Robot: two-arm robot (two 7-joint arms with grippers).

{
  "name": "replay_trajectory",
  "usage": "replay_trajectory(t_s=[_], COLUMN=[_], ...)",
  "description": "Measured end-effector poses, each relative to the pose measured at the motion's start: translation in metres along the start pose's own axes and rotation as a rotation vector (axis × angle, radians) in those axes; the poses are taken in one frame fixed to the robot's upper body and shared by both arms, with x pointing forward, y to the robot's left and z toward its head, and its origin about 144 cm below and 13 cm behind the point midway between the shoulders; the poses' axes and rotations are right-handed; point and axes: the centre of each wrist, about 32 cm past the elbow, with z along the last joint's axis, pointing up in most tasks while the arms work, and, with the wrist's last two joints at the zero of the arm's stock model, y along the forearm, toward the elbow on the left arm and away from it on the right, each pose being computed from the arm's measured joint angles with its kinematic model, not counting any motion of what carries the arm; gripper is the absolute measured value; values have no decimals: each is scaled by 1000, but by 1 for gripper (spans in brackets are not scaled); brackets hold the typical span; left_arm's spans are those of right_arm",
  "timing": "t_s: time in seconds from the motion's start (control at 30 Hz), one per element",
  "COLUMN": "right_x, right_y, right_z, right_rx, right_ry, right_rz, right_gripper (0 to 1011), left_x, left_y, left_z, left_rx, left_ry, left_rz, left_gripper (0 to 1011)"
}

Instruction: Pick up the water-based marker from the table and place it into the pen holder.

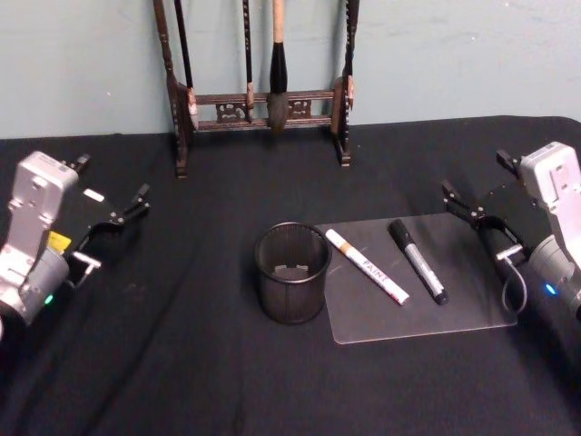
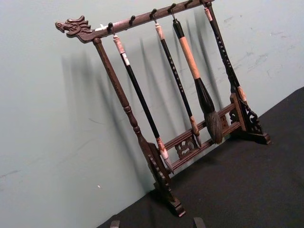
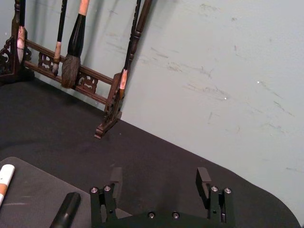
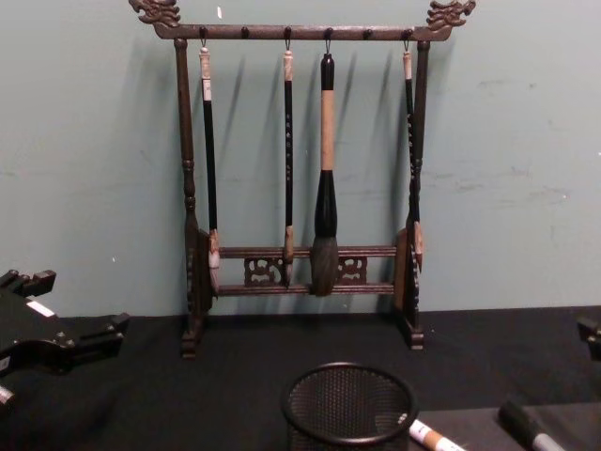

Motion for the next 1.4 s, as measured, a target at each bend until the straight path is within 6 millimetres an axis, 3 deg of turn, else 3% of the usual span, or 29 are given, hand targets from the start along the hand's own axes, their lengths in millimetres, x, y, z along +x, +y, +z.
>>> replay_trajectory(t_s=[0.63, 1.4], right_x=[2, 20], right_y=[0, 15], right_z=[1, 33], right_rx=[-5, -121], right_ry=[14, 140], right_rz=[19, 388], right_gripper=[1000, 1000], left_x=[0, 0], left_y=[0, 0], left_z=[0, 0], left_rx=[0, 0], left_ry=[0, 0], left_rz=[0, 0], left_gripper=[1001, 1001])
